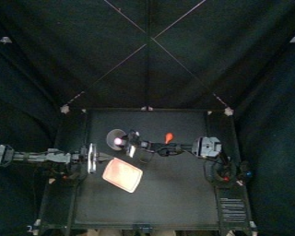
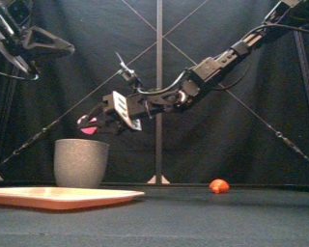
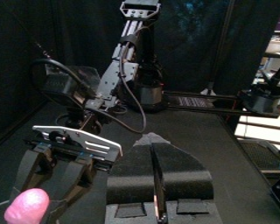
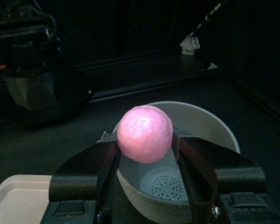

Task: Pick the pink ball then place it in the grey bowl
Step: Drop pink ball in the grey bowl and return to neutral

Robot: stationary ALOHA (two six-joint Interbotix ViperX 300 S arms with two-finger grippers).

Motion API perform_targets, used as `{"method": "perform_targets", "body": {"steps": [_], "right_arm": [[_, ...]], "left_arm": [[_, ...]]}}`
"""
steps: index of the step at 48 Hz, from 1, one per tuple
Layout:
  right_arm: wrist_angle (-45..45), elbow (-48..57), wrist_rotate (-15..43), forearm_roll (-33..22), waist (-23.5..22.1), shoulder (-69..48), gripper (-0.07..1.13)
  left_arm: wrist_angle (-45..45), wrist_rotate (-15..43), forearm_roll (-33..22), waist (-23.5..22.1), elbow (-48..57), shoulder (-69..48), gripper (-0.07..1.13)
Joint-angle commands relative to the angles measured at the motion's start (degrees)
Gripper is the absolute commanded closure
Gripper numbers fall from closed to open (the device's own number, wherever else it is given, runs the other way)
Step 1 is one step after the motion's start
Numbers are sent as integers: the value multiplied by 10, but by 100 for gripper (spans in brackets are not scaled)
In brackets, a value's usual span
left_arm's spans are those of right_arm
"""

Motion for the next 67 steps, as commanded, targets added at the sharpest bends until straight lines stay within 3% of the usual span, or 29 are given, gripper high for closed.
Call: {"method": "perform_targets", "body": {"steps": [1, 9, 28, 67], "right_arm": [[19, -17, -2, 2, -6, -14, 25], [26, -14, -1, 4, -16, -13, 16], [26, 24, -3, -8, -18, -54, 16], [-149, 464, -3, -24, 74, -443, 16]], "left_arm": [[-2, 1, -1, 1, -8, 4, 101], [-3, 1, -1, 2, -8, 4, 101], [-2, 0, -1, 2, -4, 4, 101], [-6, -1, -9, 4, 4, 4, 101]]}}
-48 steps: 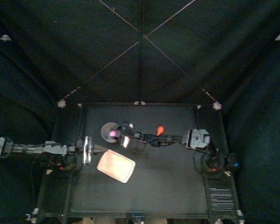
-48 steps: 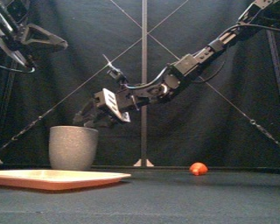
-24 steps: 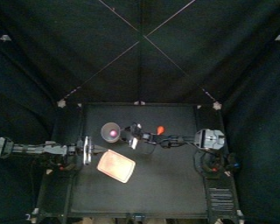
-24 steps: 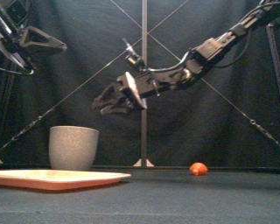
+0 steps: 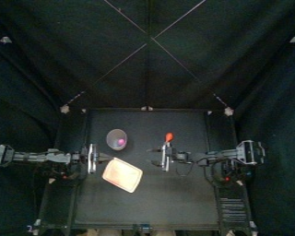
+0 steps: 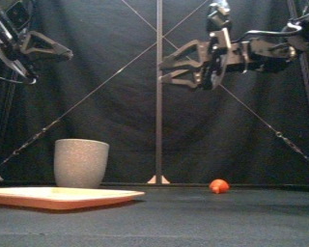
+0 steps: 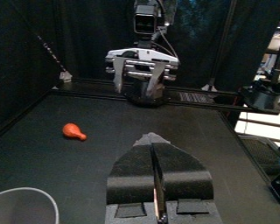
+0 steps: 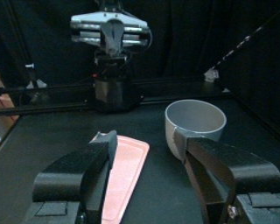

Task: Pick the pink ball then place it in the grey bowl
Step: Drop pink ball in the grey bowl and return to neutral

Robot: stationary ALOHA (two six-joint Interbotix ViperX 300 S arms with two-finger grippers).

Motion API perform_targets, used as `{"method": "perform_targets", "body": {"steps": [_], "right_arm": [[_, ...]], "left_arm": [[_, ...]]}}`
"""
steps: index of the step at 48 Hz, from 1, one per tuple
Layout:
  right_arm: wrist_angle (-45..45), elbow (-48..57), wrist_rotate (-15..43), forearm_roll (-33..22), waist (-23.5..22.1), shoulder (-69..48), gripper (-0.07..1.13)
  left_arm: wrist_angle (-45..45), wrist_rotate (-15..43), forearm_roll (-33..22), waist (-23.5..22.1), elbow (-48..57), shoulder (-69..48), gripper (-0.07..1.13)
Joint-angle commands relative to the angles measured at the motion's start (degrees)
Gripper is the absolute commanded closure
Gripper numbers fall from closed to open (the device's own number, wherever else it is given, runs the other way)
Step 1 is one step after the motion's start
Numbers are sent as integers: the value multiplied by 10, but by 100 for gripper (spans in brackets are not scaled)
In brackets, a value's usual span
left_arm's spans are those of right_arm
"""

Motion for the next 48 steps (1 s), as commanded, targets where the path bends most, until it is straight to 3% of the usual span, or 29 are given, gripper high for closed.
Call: {"method": "perform_targets", "body": {"steps": [1, 27, 48], "right_arm": [[-18, 32, 1, 1, 1, -51, 16], [-20, 96, 3, 3, 1, -90, 16], [-20, 72, 3, -2, 3, -64, 16]], "left_arm": [[-5, 1, -2, 1, -7, 3, 101], [-13, 3, -28, 9, -7, 3, 101], [-8, 4, -32, 15, 4, 3, 101]]}}
